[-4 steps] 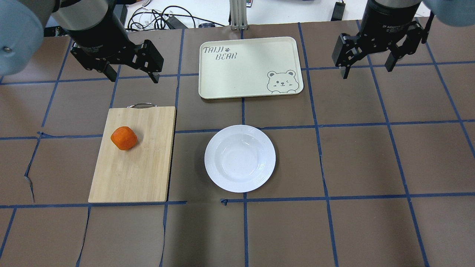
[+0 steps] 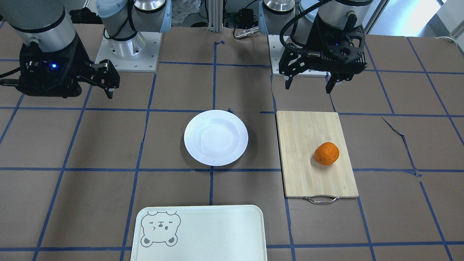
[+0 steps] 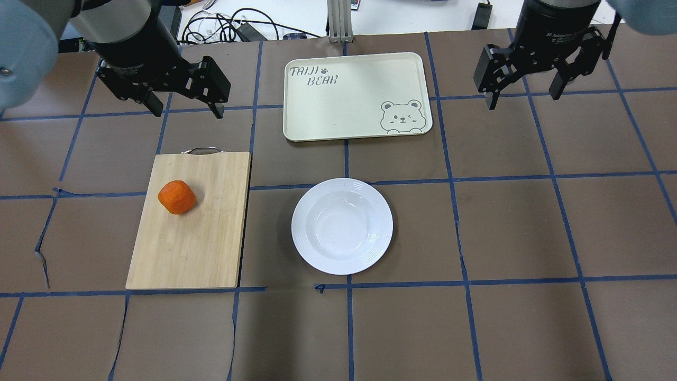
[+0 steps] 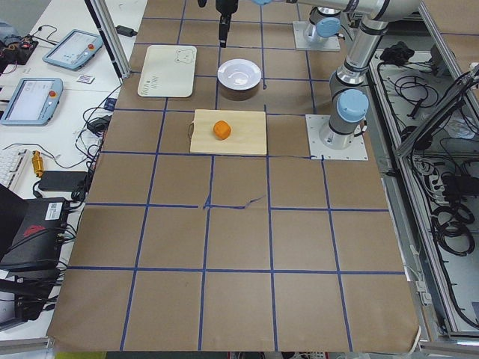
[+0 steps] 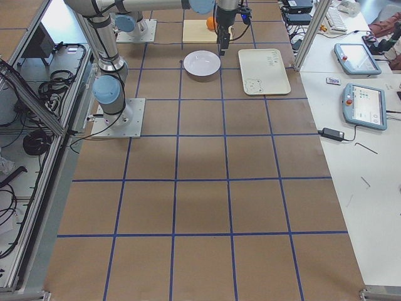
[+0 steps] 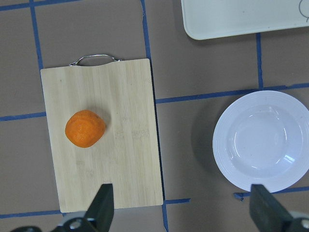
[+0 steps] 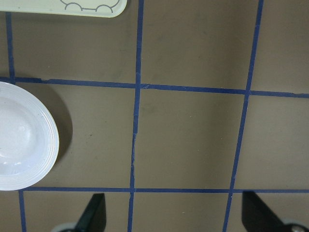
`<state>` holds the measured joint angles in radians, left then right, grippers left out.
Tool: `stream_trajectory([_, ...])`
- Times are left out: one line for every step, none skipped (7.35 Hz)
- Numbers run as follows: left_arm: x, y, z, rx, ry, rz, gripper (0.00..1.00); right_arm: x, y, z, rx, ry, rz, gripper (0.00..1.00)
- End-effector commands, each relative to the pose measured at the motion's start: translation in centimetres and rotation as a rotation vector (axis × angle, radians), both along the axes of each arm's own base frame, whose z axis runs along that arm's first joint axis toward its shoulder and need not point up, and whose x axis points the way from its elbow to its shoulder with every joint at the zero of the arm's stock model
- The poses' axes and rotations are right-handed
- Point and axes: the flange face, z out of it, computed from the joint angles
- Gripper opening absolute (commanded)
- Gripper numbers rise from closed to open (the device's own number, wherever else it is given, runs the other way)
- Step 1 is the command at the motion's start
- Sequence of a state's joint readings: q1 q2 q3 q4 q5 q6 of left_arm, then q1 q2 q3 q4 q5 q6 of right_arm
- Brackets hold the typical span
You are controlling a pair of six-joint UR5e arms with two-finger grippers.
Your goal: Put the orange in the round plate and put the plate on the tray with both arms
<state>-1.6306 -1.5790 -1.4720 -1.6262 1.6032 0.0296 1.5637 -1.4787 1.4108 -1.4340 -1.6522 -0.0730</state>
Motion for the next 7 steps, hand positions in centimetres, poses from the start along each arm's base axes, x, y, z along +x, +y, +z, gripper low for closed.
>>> stream_trajectory([0.0,0.0,0.1,0.0,0.0,0.0,1.0,0.5,0.0,0.1,-0.002,-0.053,-0.014,1.0])
stream_trajectory([0.0,0.0,0.0,0.001,0.0,0.0,1.0,0.4,0.0,0.0,-0.001,-0.047,-0.014,1.0])
stream_trajectory([0.0,0.0,0.0,0.001,-0.002,-0.004,1.0,0.5,0.0,-0.2,0.004,-0.048,-0.013,1.0])
stream_trajectory([0.0,0.0,0.1,-0.002,-0.005,-0.009,1.0,0.4,0.0,-0.1,0.002,-0.045,-0.012,1.0])
stream_trajectory([0.0,0.1,0.1,0.0,-0.005,-0.007,1.0,0.4,0.0,-0.1,0.002,-0.044,-0.012,1.0])
stream_trajectory([0.1,0.1,-0.1,0.008,-0.005,-0.007,1.0,0.4,0.0,-0.1,0.001,-0.044,-0.012,1.0])
stream_trajectory([0.3,0.3,-1.1,0.039,-0.007,-0.004,1.0,0.4,0.0,-0.2,0.002,-0.044,-0.012,1.0])
